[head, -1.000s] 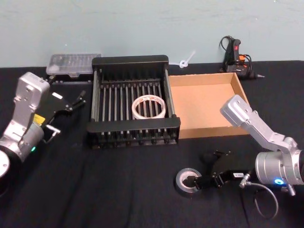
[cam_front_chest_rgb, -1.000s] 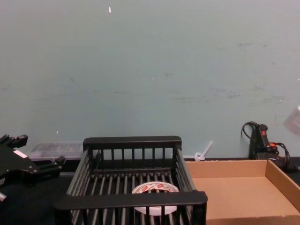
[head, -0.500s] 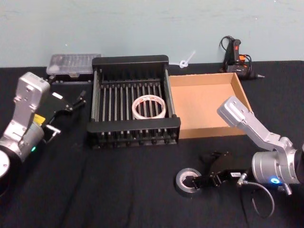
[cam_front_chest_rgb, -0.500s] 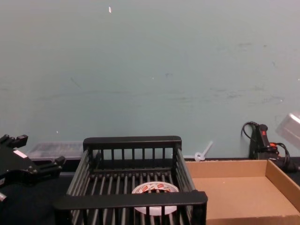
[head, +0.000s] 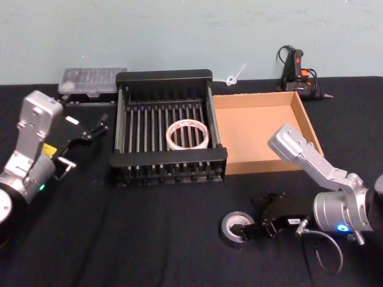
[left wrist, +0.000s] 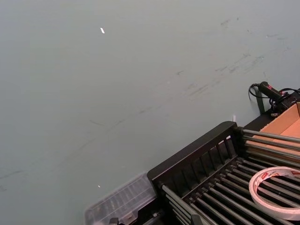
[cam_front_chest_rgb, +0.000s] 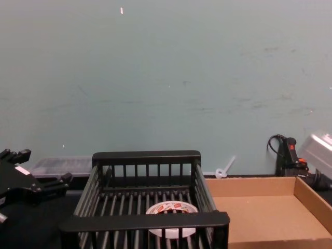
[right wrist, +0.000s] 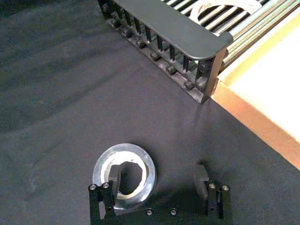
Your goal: Pick up the white tape and place it into the black box , Pick up the silver tape and place it into the brown box.
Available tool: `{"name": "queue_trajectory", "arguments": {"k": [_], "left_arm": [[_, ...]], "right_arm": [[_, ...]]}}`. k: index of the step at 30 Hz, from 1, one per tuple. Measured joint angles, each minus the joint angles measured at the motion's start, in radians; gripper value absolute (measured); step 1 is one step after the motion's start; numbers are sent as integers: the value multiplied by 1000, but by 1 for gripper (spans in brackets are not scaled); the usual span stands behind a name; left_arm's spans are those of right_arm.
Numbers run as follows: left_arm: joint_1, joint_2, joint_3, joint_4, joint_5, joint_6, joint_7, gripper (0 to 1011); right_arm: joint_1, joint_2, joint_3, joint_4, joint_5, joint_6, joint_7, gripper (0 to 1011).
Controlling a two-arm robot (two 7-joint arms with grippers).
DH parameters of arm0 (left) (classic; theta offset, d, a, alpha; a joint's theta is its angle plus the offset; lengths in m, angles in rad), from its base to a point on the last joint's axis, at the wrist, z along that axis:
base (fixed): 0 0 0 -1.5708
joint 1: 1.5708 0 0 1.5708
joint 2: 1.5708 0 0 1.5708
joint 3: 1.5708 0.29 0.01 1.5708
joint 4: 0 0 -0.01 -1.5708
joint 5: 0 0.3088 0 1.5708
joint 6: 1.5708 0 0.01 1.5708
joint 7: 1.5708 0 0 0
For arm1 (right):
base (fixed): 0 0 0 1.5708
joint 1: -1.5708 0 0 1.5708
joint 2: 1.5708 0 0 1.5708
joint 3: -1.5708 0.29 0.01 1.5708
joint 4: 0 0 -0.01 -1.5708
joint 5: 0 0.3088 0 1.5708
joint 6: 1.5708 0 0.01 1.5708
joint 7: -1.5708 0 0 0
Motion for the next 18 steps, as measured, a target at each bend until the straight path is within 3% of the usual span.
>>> {"name": "queue_trajectory", "arguments": {"k": [18], "left_arm": [[0, 0, 0, 0, 0, 0, 0, 1001]], "right_arm": [[3, -5, -6, 6, -10, 1, -1, 1002]]}}
